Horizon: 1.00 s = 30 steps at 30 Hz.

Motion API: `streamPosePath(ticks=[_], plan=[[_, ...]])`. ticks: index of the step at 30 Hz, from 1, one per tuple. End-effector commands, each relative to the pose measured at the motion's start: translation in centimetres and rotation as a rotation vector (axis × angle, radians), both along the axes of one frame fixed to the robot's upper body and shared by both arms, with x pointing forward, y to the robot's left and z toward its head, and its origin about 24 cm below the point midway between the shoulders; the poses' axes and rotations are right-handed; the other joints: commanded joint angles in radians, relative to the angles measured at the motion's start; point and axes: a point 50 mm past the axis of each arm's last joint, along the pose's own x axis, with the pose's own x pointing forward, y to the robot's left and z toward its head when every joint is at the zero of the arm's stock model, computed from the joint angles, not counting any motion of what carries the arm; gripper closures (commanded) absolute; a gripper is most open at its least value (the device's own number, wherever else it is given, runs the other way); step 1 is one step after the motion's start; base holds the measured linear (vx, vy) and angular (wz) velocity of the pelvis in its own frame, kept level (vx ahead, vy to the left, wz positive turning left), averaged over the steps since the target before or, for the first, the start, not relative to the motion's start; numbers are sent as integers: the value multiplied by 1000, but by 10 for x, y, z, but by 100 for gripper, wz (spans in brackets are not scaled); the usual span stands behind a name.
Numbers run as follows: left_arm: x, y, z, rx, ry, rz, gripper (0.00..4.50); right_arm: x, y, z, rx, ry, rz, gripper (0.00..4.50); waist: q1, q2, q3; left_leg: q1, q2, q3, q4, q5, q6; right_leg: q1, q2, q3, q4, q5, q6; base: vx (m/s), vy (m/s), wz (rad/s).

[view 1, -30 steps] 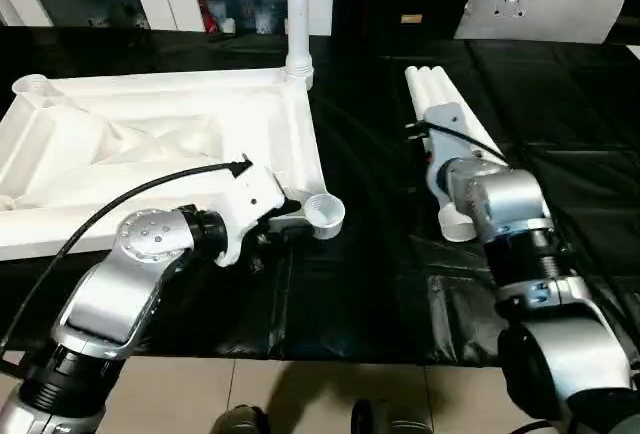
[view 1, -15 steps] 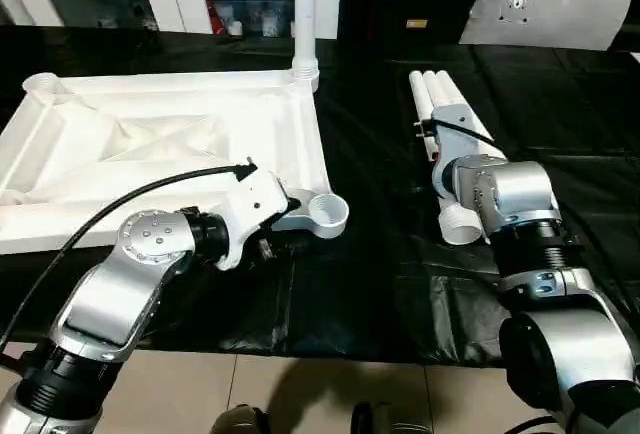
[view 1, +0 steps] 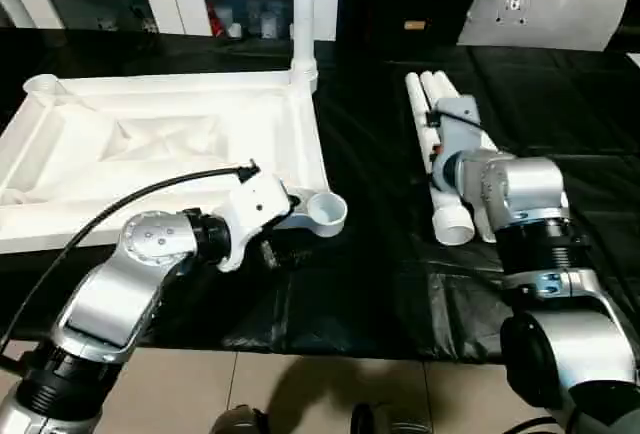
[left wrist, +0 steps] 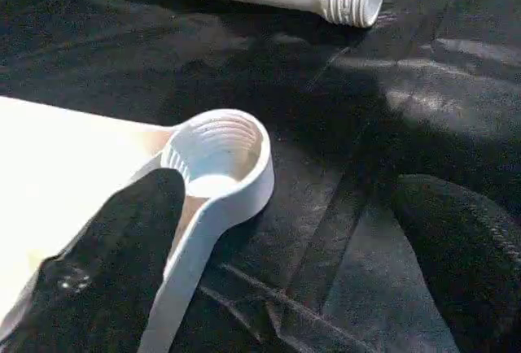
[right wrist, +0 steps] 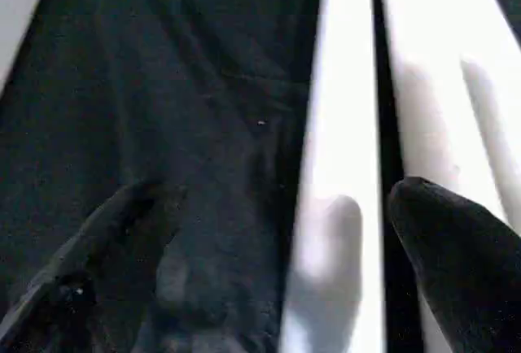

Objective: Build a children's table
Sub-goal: Pick table leg

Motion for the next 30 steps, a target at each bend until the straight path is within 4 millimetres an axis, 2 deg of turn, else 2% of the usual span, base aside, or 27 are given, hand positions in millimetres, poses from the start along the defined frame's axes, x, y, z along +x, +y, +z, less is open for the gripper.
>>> streamPosePath(ticks=[1, 2, 5, 11, 13, 15, 16, 22, 30], plan=[[-1, -2, 3, 3, -5, -19, 4, -3, -5, -3, -13, 24, -21, 0, 2, 4, -90, 5, 35, -8, -59, -79, -10, 69, -68, 54, -66, -122, -203, 0, 0, 0], [-1, -2, 3, 3, -5, -19, 4, -3, -5, -3, -13, 25, -21, 0, 2, 6, -89, 5, 35, -8, -59, -82, -11, 68, -68, 54, -67, -126, -204, 0, 0, 0], [-1, -3, 3, 3, -4, -23, 4, -8, -5, -18, -16, 107, -5, 0, 0, 3, -88, 5, 35, -8, -59, -93, -13, 69, -68, 54, -69, -138, -202, 0, 0, 0], [0, -3, 4, 2, -1, -24, 4, -12, -5, -32, 12, 169, -14, 0, 1, 2, -90, 3, 35, -9, -58, -74, -9, 70, -69, 53, -65, -117, -211, 0, 0, 0], [0, -3, 4, 3, -1, -25, 0, -12, -5, -34, 29, 184, -16, 27, 1, 1, -88, 4, 35, -8, -58, -81, -6, 70, -69, 54, -67, -127, -209, 0, 0, 0], [0, -3, 4, 3, 0, -25, 0, -13, -5, -35, 44, 199, -9, 27, 1, 0, -88, 4, 36, -8, -58, -78, -5, 70, -69, 54, -66, -128, -207, 0, 0, 0], [0, -3, 4, 4, 0, -26, 0, -13, -5, -35, 51, 204, -8, 47, 1, 1, -89, 4, 36, -8, -58, -76, -4, 70, -69, 53, -66, -127, -208, 0, 0, 0], [0, -4, 5, 7, 6, -38, 0, -14, -3, -37, 71, 248, 39, 93, 1, 0, -89, 5, 36, -8, -58, -84, -2, 70, -70, 53, -68, -148, -210, 0, 0, 0], [2, -8, 5, 0, 11, -51, 0, -16, -2, -44, 102, 291, 60, 159, 1, 4, -91, 5, 37, -8, -56, -84, -4, 70, -70, 52, -67, -141, -218, 0, 0, 0]])
